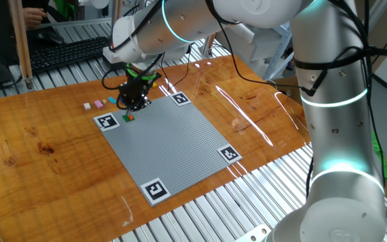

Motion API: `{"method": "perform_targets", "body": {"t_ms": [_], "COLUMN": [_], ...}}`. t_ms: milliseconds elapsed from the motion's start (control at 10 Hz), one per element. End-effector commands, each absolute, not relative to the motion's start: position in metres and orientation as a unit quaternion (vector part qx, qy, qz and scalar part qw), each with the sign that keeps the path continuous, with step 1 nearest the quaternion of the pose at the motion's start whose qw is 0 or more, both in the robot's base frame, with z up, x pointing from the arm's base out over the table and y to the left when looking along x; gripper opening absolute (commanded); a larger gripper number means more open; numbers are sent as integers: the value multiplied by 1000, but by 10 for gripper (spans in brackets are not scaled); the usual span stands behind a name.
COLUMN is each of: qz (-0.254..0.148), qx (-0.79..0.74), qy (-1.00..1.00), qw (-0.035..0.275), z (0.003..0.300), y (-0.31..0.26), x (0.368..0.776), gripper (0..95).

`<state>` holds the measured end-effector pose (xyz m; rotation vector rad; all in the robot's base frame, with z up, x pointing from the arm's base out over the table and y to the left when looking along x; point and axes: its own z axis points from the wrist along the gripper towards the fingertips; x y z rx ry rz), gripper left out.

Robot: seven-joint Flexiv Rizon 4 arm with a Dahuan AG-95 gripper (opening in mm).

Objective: Stack small Lego blocks one on top of the other

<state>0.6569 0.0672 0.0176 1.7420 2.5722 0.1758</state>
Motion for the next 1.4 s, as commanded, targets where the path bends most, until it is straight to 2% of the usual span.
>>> {"method": "perform_targets", "body": {"t_ms": [100, 400, 1400], "qz": [49, 37, 29], "qx": [558, 545, 502], "qy": [828, 838, 864], "qw": [11, 1, 5], "z": [16, 25, 23], "y": [70, 73, 66], "x": [656, 653, 644], "gripper": [0, 0, 0]}}
